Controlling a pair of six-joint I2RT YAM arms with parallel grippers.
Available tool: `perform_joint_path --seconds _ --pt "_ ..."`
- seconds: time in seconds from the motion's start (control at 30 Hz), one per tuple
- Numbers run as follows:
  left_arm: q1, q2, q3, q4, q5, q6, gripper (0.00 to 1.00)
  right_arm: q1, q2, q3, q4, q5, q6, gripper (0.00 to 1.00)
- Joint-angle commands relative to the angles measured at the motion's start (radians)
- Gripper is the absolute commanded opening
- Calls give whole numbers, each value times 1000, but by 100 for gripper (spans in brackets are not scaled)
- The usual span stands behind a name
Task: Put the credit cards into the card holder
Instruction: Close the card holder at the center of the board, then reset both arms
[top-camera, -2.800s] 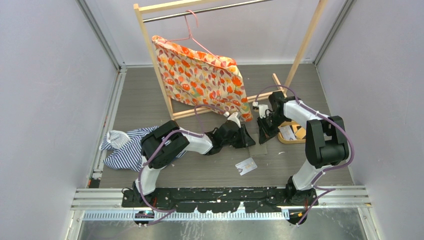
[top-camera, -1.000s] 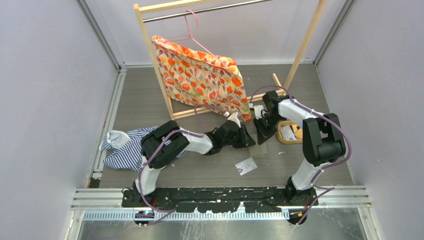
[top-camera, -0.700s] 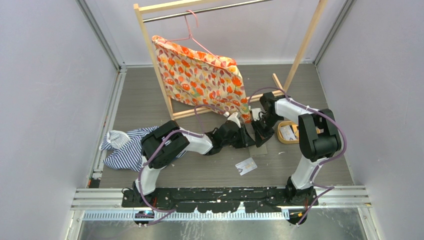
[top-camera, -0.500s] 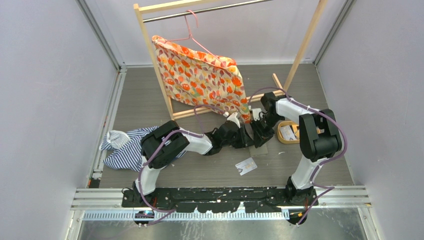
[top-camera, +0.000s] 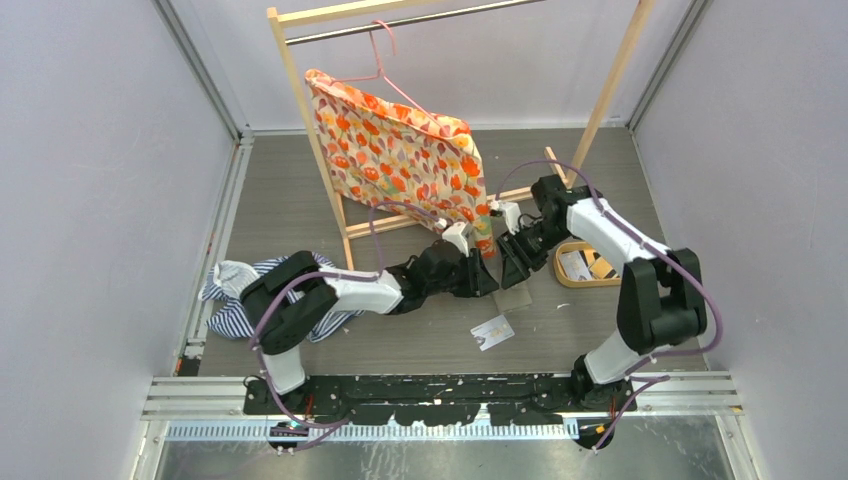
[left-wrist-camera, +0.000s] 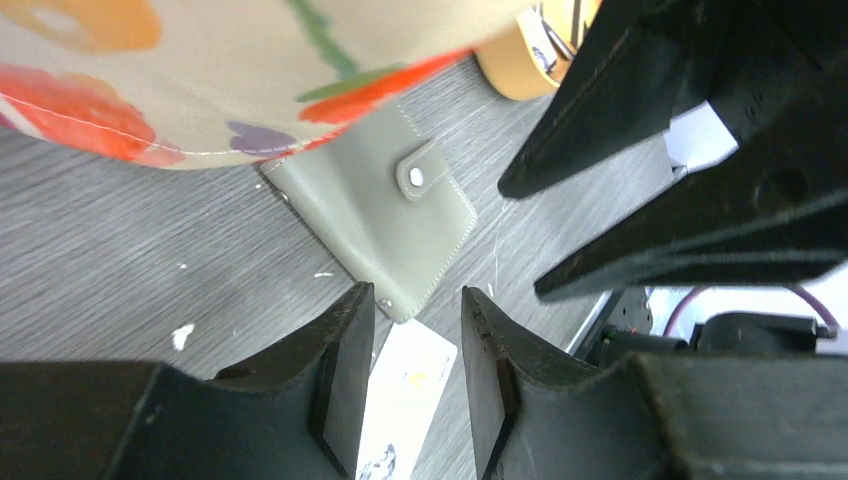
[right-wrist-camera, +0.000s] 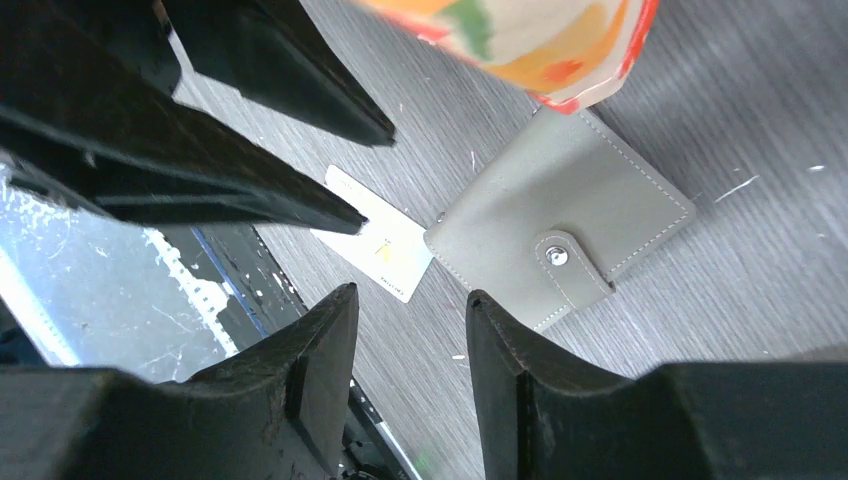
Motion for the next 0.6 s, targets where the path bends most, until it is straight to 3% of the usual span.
perform_joint_path --seconds 0.0,0.23,0.33,0.4,0.5,0.57 --pt "-6 -144 -72 -42 -23 139 40 -33 -128 -28 -38 -85 -116 49" --pt "-30 -407 -203 -173 -109 288 43 -72 -238 -123 -99 -202 -399 50" --pt "-28 -512 -265 -190 -142 310 49 -76 -231 -138 -166 -221 -550 49" --pt "-28 -588 -328 -165 -180 305 64 -79 -236 -157 -188 -224 -622 49" --pt "-20 -692 -451 -61 -226 277 98 -81 -248 -192 -201 -218 -710 50" --pt "-4 -755 -537 5 -217 238 100 -81 -248 -211 -205 -210 -760 51"
